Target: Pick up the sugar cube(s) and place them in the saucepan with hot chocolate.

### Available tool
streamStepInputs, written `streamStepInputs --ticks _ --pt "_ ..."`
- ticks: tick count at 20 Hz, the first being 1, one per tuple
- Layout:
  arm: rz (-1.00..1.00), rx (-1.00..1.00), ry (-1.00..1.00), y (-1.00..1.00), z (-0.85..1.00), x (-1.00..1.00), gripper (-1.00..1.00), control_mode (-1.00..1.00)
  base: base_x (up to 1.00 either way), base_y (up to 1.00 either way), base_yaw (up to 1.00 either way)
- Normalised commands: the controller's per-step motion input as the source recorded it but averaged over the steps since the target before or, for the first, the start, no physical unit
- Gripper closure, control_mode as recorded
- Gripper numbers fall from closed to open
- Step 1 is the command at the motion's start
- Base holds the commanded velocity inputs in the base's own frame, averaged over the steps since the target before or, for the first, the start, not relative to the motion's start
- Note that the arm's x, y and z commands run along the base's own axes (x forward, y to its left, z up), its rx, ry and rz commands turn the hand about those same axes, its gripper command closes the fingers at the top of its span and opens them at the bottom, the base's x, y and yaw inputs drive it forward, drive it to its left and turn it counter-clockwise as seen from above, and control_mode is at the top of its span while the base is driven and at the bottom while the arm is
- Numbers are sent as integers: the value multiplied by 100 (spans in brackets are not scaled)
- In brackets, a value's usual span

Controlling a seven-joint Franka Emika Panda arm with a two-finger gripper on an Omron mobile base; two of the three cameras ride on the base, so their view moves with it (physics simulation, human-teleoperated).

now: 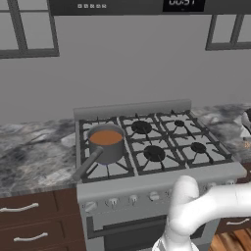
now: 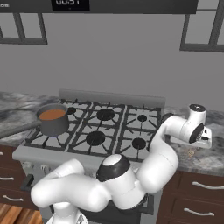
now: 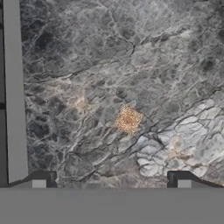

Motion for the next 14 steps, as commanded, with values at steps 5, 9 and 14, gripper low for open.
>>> streamStepInputs --ticks 5,9,14 --pt "0 0 0 -20 -18 32 -100 -100 0 0 0" --pt "0 0 0 -16 -13 26 -100 -100 0 0 0" --pt "0 0 2 -17 -11 16 -100 -100 0 0 0"
